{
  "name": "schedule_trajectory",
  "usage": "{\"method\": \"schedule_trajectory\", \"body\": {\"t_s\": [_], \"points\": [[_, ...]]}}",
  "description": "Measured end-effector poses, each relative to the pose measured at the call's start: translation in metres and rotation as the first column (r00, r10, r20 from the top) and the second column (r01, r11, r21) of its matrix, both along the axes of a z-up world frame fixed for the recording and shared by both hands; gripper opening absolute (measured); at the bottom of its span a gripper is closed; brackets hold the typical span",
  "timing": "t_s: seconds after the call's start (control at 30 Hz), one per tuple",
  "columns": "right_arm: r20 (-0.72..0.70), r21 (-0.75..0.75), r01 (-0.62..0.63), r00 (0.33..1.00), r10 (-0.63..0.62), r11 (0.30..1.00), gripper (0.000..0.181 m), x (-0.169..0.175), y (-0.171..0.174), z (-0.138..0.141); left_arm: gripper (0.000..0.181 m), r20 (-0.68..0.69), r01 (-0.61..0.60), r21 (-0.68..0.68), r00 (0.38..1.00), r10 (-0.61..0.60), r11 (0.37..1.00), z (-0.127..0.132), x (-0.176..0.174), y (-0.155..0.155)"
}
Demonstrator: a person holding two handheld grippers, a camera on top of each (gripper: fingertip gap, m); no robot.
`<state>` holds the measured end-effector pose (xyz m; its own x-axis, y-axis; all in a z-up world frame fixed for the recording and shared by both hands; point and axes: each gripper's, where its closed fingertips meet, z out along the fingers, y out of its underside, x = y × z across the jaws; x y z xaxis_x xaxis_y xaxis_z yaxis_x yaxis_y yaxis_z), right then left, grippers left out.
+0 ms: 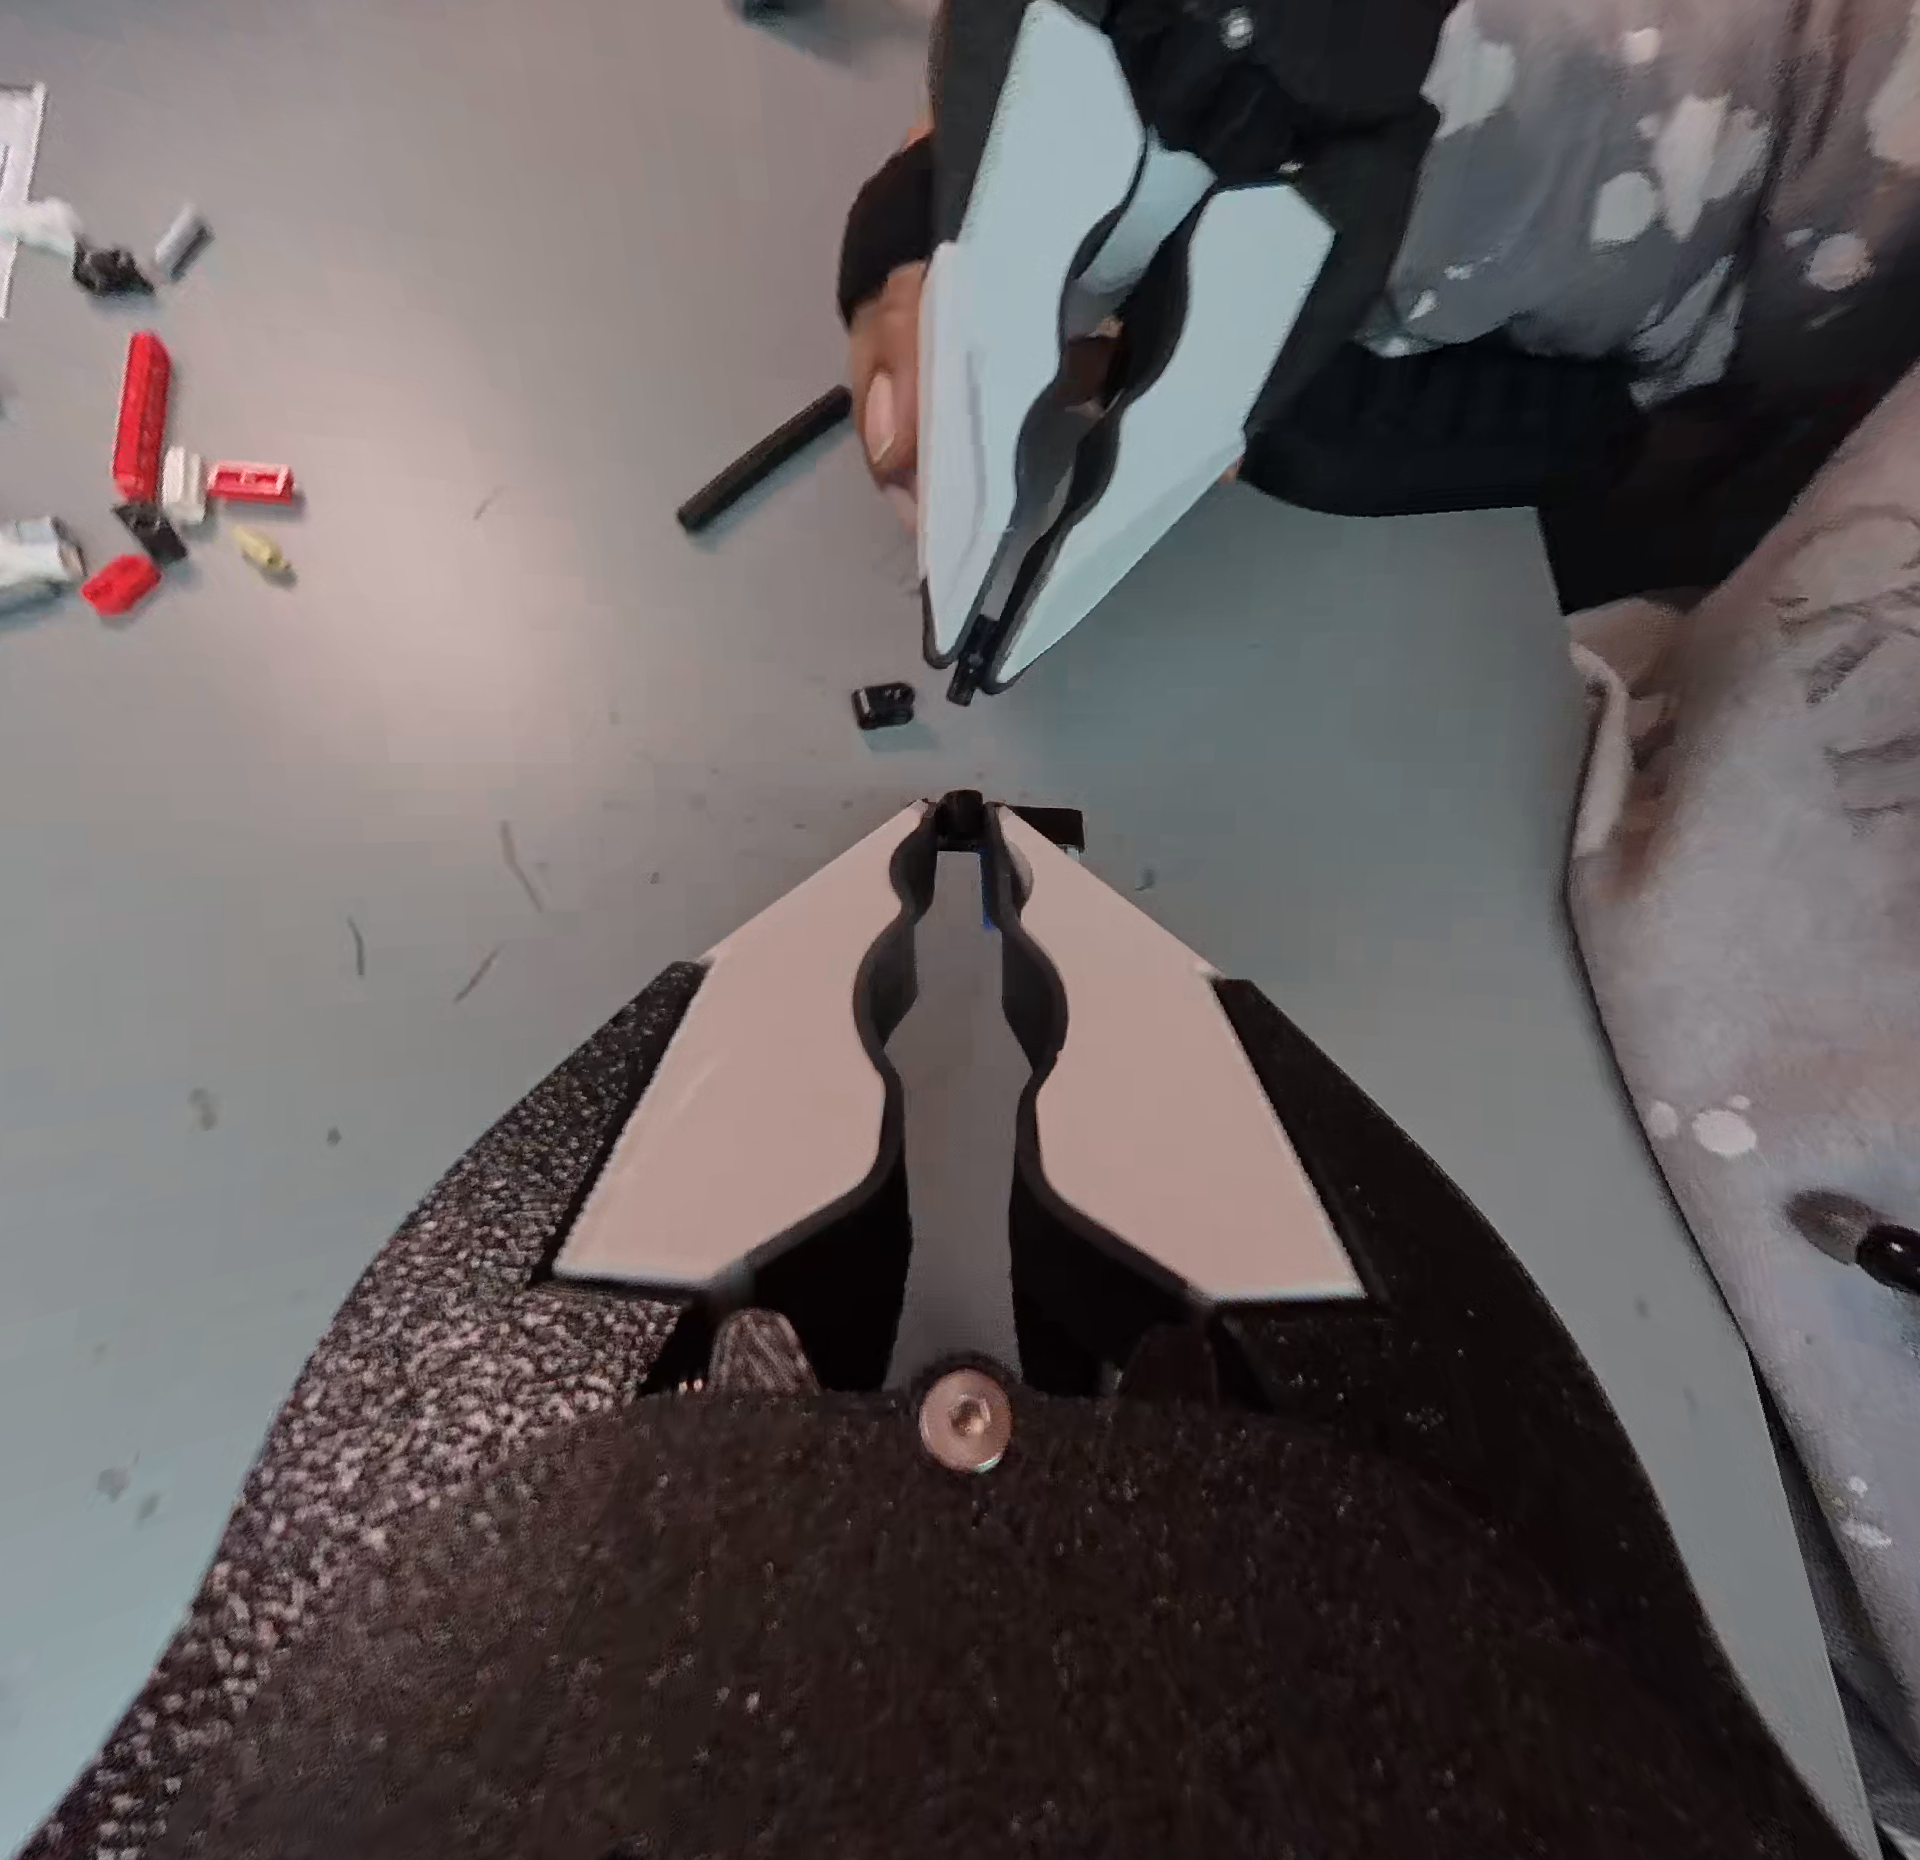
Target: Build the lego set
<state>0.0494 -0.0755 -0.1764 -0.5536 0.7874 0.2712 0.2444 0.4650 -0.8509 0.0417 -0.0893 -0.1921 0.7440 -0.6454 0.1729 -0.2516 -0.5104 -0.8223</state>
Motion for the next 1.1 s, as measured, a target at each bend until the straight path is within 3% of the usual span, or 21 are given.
{"method": "schedule_trajectory", "body": {"t_s": [0.1,0.2,0.73,0.9,1.1], "points": [[-0.062,-0.126,-0.09,0.995,0.082,0.988,0.005,0.008,-0.015,0.022,0.008,0.086,0.114,0.153,0.988,-0.129,0.982,0.032,0.019,-0.013],[-0.105,-0.231,-0.17,0.983,0.149,0.958,0.005,0.017,-0.027,0.041,0.008,0.109,0.131,0.227,0.981,-0.159,0.965,0.046,0.022,-0.018],[-0.039,-0.179,-0.134,0.991,0.129,0.975,0.005,0.01,-0.03,0.023,0.007,0.019,0.112,0.195,0.993,-0.118,0.974,0.032,0.022,-0.015],[-0.006,-0.184,-0.107,0.994,0.108,0.977,0.005,0.007,-0.028,0.017,0.007,-0.096,0.082,0.201,0.993,-0.064,0.976,0.024,0.02,-0.01],[-0.053,-0.327,-0.065,0.997,0.05,0.943,0.005,0.0,-0.021,0.038,0.007,0.039,0.009,0.262,0.999,-0.02,0.965,0.047,0.014,-0.005]]}}
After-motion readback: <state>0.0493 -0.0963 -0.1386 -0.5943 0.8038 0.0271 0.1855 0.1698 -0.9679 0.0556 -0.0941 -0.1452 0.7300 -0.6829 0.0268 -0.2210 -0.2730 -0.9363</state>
